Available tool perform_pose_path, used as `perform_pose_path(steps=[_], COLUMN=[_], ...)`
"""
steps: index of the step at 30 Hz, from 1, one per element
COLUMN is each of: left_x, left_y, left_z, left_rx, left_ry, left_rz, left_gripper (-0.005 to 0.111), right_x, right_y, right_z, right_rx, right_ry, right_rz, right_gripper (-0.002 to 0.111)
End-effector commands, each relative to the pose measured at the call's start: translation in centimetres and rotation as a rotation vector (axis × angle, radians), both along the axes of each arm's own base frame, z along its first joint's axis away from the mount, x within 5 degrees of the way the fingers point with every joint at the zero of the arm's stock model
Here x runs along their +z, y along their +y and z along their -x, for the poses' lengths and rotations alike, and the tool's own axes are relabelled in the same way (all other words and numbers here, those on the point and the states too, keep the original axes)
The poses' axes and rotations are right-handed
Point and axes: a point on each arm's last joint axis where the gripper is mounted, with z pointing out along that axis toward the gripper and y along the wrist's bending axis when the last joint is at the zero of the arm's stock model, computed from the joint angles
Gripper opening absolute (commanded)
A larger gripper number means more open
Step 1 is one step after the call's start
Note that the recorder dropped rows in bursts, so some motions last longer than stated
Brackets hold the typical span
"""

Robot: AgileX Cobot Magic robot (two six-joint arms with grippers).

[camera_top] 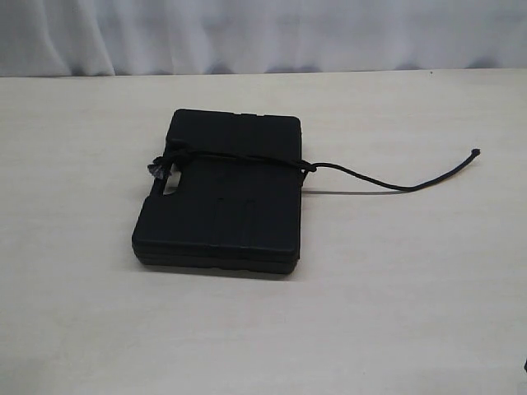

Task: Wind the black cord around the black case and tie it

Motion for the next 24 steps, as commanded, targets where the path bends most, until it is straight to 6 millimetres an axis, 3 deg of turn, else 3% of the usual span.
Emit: perform_pose_path(steps=[1,24], left_x=[-0.02,-0.06], left_y=[0.0,-0.01], left_z=[0.0,0.01], left_rx=[0.004,0.004], left_ry=[-0.009,-0.004], left_rz=[0.008,0.015], left_gripper=[0.0,0.0], right_x=[-0.07,-0.07], right_y=[-0.05,-0.05], right_z=[0.02,0.02], right_rx=[-0.008,-0.008], right_ry=[-0.005,-0.005], right_rz=[-0.001,-0.002], right_gripper=[0.004,0.004])
